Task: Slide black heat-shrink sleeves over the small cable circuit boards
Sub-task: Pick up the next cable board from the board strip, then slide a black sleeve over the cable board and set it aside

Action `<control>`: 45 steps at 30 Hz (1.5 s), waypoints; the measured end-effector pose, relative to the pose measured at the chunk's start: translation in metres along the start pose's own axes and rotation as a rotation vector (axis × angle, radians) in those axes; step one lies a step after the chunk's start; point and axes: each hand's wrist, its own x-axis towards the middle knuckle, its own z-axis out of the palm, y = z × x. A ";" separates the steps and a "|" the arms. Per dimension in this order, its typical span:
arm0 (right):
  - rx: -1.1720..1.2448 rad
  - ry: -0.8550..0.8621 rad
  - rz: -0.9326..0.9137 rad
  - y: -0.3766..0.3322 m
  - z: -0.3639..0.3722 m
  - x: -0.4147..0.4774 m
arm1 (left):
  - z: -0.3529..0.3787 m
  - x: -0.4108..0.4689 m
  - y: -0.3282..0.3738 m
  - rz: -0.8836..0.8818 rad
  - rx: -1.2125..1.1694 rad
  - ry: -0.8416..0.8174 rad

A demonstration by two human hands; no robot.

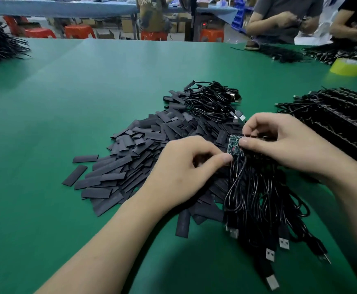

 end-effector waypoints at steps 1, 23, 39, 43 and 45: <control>0.085 -0.012 -0.016 -0.001 0.000 -0.002 | 0.000 0.001 0.001 -0.044 -0.046 0.034; 0.426 -0.168 -0.126 -0.010 0.015 -0.006 | -0.007 0.003 0.004 -0.195 -0.549 -0.082; 0.249 -0.122 -0.014 0.003 -0.016 -0.012 | -0.012 0.005 0.006 -0.218 -0.556 0.105; 0.457 -0.101 -0.107 -0.003 -0.011 -0.012 | -0.013 0.006 0.005 -0.235 -0.504 0.139; 0.528 -0.075 -0.146 -0.007 -0.005 -0.012 | -0.009 0.006 0.008 -0.236 -0.503 0.096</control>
